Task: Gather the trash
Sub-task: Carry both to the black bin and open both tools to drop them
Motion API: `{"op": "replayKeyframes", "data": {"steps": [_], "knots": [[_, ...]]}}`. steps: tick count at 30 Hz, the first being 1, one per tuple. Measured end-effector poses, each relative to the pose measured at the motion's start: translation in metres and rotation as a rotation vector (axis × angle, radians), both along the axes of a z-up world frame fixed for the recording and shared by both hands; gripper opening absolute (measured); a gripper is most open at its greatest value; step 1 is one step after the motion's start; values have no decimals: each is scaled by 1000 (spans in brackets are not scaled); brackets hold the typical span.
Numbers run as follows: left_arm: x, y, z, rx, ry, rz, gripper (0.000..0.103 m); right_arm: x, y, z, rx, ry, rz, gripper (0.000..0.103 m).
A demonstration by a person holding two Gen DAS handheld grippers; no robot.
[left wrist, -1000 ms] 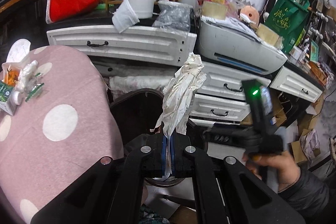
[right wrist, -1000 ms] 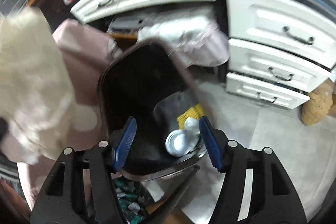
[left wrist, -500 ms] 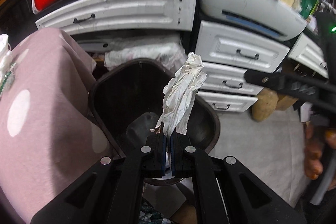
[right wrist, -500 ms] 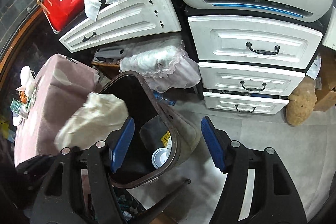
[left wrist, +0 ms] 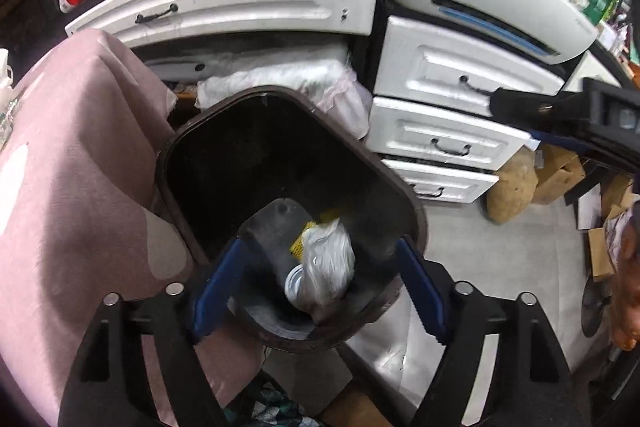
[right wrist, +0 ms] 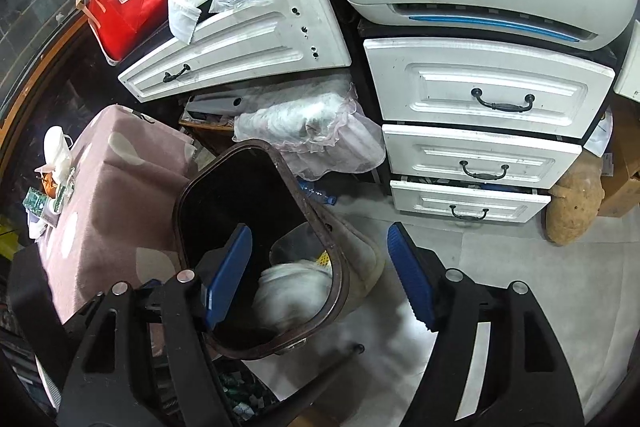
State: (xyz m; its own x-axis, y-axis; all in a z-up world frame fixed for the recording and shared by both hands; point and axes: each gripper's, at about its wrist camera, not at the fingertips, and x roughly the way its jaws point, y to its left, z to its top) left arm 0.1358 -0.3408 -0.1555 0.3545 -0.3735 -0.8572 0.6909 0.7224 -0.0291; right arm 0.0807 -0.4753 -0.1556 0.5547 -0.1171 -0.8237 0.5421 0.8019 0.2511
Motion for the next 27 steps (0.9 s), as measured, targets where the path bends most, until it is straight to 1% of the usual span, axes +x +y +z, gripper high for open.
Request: {"op": "replayKeyframes", "data": {"steps": [2,7,9,12,14,18,20,24,27], "knots": [[-4,1,6,-3,-15,-6,84,0,0,2,-5,-3,2,71],[-17,7,24,-37,-60,-21,92,0,3,5,-18,-7,13,71],[-21,13,34,-58,-76,-26,93,2,6,7,-26,-10,26,72],[-28,22,49,-76,-103,-29,94,4,15,13,-35,-21,50,77],[-33,30,61,-91,-124,-36,95,8,24,18,-35,-32,82,77],[-40,57,87,-131,-187,-33,97,21,54,34,-59,-60,187,77],[-39,71,99,-145,-206,-24,97,28,73,45,-60,-84,260,77],[-36,106,122,-183,-236,23,97,44,116,63,-91,-124,414,77],[-31,136,137,-203,-270,71,97,58,151,73,-93,-151,533,77]]}}
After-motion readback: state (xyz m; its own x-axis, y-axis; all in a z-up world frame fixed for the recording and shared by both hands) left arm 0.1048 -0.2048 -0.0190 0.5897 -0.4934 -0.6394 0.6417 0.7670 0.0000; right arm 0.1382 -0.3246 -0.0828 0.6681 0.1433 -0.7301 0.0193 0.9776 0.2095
